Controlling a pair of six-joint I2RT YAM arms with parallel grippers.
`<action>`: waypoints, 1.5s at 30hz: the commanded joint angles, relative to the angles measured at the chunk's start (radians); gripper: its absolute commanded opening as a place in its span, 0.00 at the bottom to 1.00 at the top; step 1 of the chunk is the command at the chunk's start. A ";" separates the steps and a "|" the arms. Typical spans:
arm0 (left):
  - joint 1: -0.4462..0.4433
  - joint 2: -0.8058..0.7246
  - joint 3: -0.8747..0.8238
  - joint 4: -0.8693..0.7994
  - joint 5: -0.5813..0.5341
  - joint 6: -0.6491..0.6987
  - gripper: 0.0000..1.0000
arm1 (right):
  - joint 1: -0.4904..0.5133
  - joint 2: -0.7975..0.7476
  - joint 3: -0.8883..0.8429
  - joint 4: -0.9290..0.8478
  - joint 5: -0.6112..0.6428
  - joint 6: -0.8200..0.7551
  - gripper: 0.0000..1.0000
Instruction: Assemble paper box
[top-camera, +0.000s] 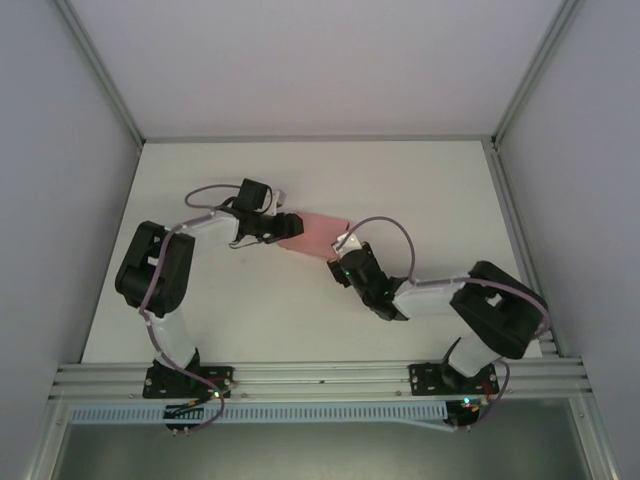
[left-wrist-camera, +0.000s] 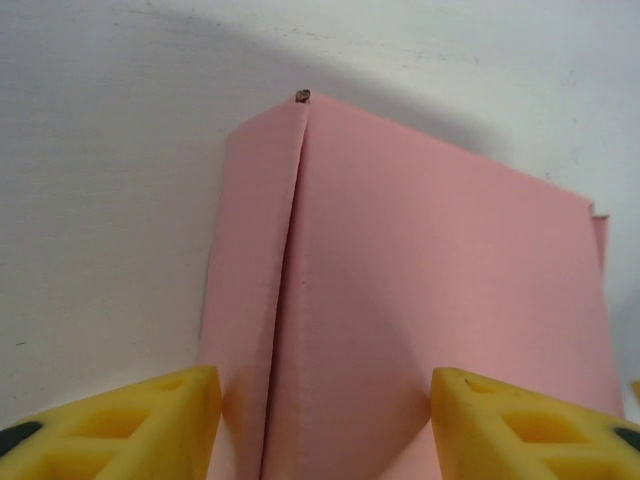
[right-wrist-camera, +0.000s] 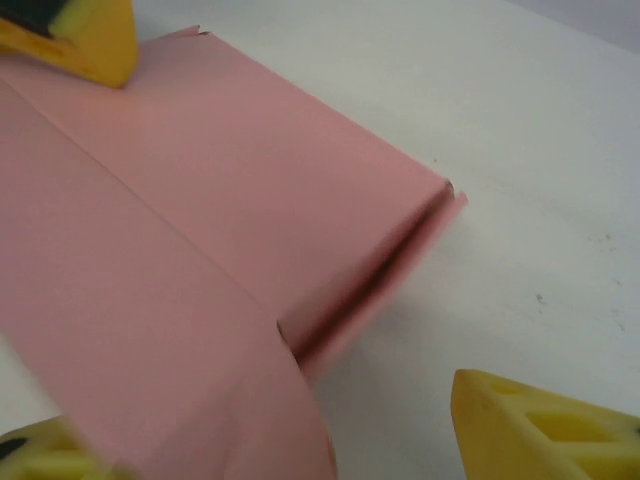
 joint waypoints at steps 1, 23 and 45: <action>-0.010 0.008 -0.031 -0.043 -0.057 0.020 0.57 | 0.006 -0.132 -0.065 -0.069 -0.030 0.087 0.71; -0.041 0.023 -0.013 -0.028 -0.058 -0.005 0.57 | -0.257 0.165 0.504 -0.676 -0.379 0.464 1.00; -0.083 0.023 0.055 -0.055 -0.062 0.009 0.57 | -0.273 0.285 0.519 -0.675 -0.390 0.539 0.23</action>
